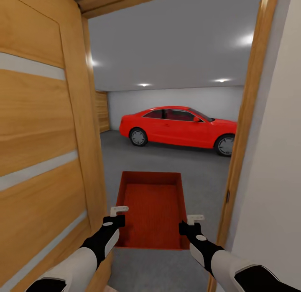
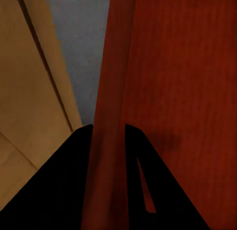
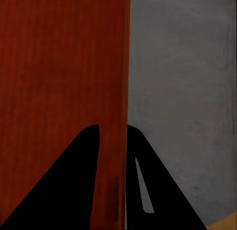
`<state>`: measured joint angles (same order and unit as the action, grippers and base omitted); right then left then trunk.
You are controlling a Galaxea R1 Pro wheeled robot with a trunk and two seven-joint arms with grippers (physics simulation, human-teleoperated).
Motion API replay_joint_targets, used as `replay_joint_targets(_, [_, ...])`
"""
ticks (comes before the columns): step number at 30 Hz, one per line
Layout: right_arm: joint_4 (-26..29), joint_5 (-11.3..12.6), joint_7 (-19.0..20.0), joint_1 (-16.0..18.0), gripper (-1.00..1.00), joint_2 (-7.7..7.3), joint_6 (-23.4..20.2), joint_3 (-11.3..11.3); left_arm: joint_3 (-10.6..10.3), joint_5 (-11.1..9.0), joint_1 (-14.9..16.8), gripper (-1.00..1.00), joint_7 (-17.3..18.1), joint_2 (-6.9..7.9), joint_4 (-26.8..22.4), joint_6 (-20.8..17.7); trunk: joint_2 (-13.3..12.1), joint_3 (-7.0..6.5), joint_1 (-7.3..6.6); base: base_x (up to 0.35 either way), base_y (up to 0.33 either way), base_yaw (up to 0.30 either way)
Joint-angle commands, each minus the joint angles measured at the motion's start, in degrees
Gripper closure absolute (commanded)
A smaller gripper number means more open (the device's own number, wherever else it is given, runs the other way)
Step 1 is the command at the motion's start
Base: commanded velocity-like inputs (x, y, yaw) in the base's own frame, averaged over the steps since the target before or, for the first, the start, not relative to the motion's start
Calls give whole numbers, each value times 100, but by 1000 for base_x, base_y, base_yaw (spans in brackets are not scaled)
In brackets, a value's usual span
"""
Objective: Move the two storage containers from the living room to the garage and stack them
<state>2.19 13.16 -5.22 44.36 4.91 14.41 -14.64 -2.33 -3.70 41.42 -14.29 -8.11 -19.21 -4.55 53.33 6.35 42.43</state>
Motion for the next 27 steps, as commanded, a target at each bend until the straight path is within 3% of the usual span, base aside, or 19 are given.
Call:
replay_joint_targets(1, [0, -20, -14, 3, 100, -43, 1, 251, 290, -61, 6, 100, -38, 433, -36, -38, 6, 9, 4, 249, 269, -288])
replay_joint_targets(27, [0, -24, -14, 3, 100, -38, -5, 251, 286, -52, 6, 100, -38, 433, -38, -38, 6, 9, 4, 249, 269, -288])
